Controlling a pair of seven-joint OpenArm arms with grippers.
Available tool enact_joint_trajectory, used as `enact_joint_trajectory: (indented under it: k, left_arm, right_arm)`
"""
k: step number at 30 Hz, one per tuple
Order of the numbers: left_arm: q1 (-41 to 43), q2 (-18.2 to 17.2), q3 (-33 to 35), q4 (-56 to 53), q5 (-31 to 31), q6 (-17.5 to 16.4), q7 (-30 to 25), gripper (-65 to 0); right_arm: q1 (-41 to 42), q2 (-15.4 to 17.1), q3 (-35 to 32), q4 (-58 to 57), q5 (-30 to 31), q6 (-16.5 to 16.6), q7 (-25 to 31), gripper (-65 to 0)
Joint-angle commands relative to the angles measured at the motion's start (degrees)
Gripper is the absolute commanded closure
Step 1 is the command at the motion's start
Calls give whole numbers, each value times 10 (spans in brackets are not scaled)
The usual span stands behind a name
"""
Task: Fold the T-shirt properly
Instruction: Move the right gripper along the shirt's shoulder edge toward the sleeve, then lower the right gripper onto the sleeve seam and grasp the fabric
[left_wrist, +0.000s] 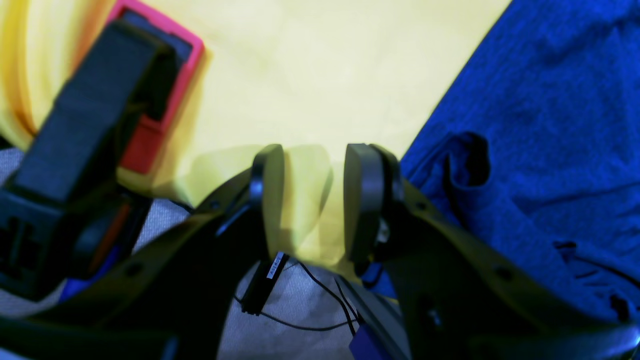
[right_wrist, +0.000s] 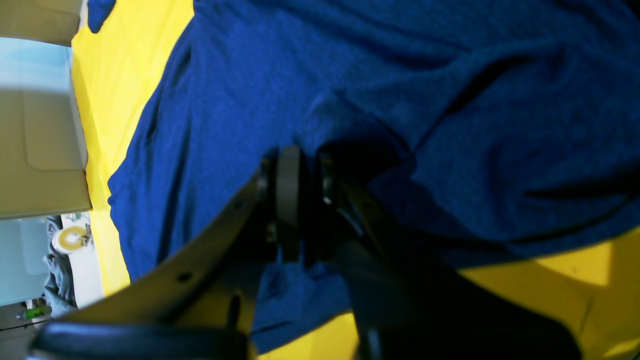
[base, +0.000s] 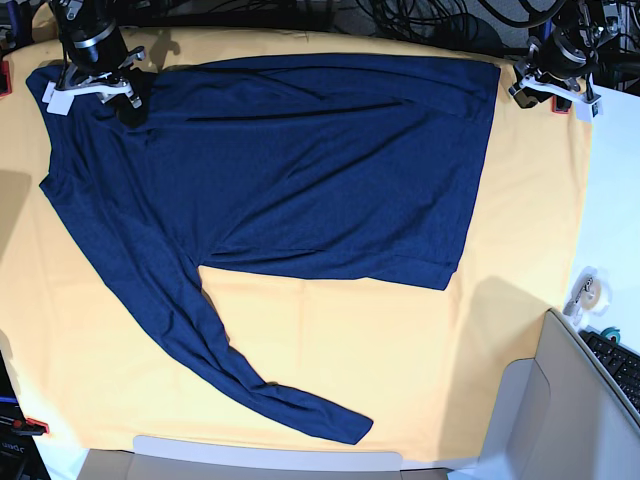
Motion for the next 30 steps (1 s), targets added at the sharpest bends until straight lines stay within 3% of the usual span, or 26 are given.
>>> enact_joint_trajectory:
  k: [1, 6, 13, 16, 22, 30]
  left_arm:
    - [4, -7, -4, 8, -1, -3, -9, -202]
    - [4, -7, -5, 8, -1, -47, -9, -202]
    - [4, -6, -5, 8, -1, -49, -9, -202]
    - [4, -6, -5, 8, -1, -49, -9, -202]
    - [5, -6, -5, 8, -1, -49, -10, -202]
    - [3, -7, -10, 11, -1, -49, -11, -202]
  right_arm:
    - [-3, 3, 0, 2, 9, 7, 8, -40]
    - [-2, 4, 1, -10, 9, 7, 8, -69]
    - [0, 7, 2, -10, 11, 7, 8, -374]
    - [3, 7, 1, -10, 14, 7, 8, -457]
    - [26, 10, 5, -8, 15, 7, 8, -475]
    - [87, 44, 5, -8, 15, 7, 8, -475]
